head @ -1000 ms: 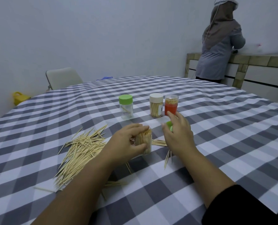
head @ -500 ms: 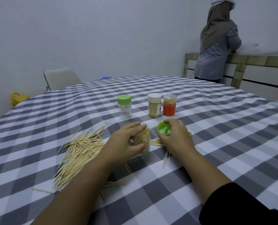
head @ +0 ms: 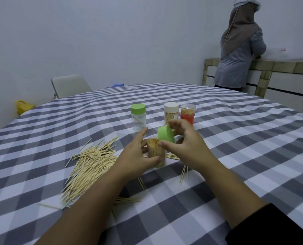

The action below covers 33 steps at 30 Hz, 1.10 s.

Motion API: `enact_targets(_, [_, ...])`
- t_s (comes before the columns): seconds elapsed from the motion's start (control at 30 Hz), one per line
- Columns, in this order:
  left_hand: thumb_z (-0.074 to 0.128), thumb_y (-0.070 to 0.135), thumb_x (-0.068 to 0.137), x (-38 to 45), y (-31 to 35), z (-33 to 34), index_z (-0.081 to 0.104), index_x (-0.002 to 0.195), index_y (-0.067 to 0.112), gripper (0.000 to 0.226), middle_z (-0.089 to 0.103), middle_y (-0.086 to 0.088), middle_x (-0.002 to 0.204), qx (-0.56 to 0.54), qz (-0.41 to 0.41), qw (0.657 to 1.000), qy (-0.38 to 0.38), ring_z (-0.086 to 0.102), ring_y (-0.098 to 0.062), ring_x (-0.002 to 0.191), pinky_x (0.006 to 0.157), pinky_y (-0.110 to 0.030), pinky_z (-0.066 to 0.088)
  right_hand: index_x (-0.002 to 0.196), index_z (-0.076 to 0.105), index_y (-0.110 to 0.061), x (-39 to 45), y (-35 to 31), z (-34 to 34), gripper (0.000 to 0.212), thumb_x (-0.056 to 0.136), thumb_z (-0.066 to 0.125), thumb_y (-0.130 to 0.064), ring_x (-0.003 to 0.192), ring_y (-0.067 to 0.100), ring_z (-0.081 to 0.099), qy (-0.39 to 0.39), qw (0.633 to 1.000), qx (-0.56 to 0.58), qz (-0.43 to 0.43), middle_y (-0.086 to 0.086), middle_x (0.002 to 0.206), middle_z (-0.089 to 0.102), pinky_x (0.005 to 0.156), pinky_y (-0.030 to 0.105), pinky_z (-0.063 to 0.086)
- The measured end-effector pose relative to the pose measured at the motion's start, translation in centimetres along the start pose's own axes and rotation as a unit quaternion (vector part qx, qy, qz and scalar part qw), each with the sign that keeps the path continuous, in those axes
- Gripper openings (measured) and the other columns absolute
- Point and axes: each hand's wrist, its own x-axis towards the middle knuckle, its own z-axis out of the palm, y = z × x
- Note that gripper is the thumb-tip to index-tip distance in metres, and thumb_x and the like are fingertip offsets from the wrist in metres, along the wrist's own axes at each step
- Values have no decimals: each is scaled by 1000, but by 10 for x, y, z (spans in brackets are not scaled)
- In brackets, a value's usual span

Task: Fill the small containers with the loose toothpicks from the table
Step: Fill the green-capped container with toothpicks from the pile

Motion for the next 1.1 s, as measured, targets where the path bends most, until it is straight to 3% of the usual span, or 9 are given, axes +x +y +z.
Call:
enact_targets(0.1, [78, 24, 74, -1, 1, 3, 13, 152, 28, 101, 67, 17, 111, -45, 0, 999, -10, 61, 7, 101, 85, -13, 47, 122, 52, -33, -2, -2, 9, 42, 84, 69, -25, 100, -6, 45, -41, 999, -21, -18, -25, 110, 46, 80, 5, 36])
enact_targets(0.23, [77, 20, 74, 3, 0, 4, 4, 153, 22, 107, 73, 12, 88, -86, -16, 996, -19, 67, -7, 93, 98, -38, 48, 130, 54, -26, -1, -5, 10, 42, 89, 62, -18, 106, -9, 41, -78, 996, -29, -18, -23, 119, 44, 77, -3, 34])
enact_targets(0.33, [77, 10, 69, 4, 0, 0, -2, 153, 22, 116, 70, 11, 75, -129, -42, 989, -62, 67, -9, 82, 94, -42, 50, 128, 57, -26, 0, -8, 3, 40, 91, 59, -12, 112, -8, 41, -141, 990, -23, -8, -25, 124, 44, 78, -2, 37])
enact_targets(0.5, [78, -1, 71, 0, 8, -2, -4, 152, 20, 118, 66, 16, 63, -114, -55, 988, -83, 64, 4, 67, 67, -13, 48, 130, 50, -28, 1, -11, 10, 64, 74, 76, -39, 111, 4, 43, -57, 992, -107, 17, -13, 119, 42, 88, 16, 40])
enact_targets(0.6, [78, 3, 73, 0, 12, -2, -3, 153, 23, 116, 70, 18, 73, -80, -52, 993, -70, 65, 7, 72, 64, -7, 48, 143, 25, -35, -3, -9, 15, 87, 72, 74, -48, 122, 10, 36, -36, 996, -64, 44, -9, 131, 35, 93, 28, 40])
enact_targets(0.73, [77, -2, 73, 2, 7, -1, -8, 151, 25, 119, 74, 2, 96, -144, -66, 984, -79, 70, -15, 94, 91, -39, 53, 147, 13, -40, -1, -4, 4, 83, 87, 62, -11, 129, 15, 44, -99, 987, 107, 68, -5, 149, 37, 100, 33, 45])
enact_targets(0.9, [79, 6, 72, 0, 10, -1, -2, 153, 24, 116, 70, 18, 74, -74, -44, 995, -57, 65, 8, 73, 63, -6, 47, 148, 10, -37, -3, -8, 12, 99, 75, 77, -33, 114, 13, 44, -27, 999, -8, 46, -3, 124, 41, 85, 23, 45])
enact_targets(1.0, [79, 7, 73, 2, 9, -1, -3, 153, 25, 116, 72, 15, 86, -83, -44, 994, -60, 68, 1, 84, 80, -18, 53, 149, -2, -39, -2, -5, 9, 96, 85, 68, -21, 131, 13, 37, -80, 992, 70, 65, -8, 149, 31, 94, 27, 44])
enact_targets(1.1, [79, 7, 72, 4, 7, 1, -3, 153, 25, 117, 71, 14, 81, -92, -46, 993, -50, 69, -4, 84, 80, -24, 52, 149, 2, -38, -2, -4, 7, 94, 86, 65, -10, 116, 9, 53, -75, 992, 79, 59, -7, 138, 47, 82, 20, 51])
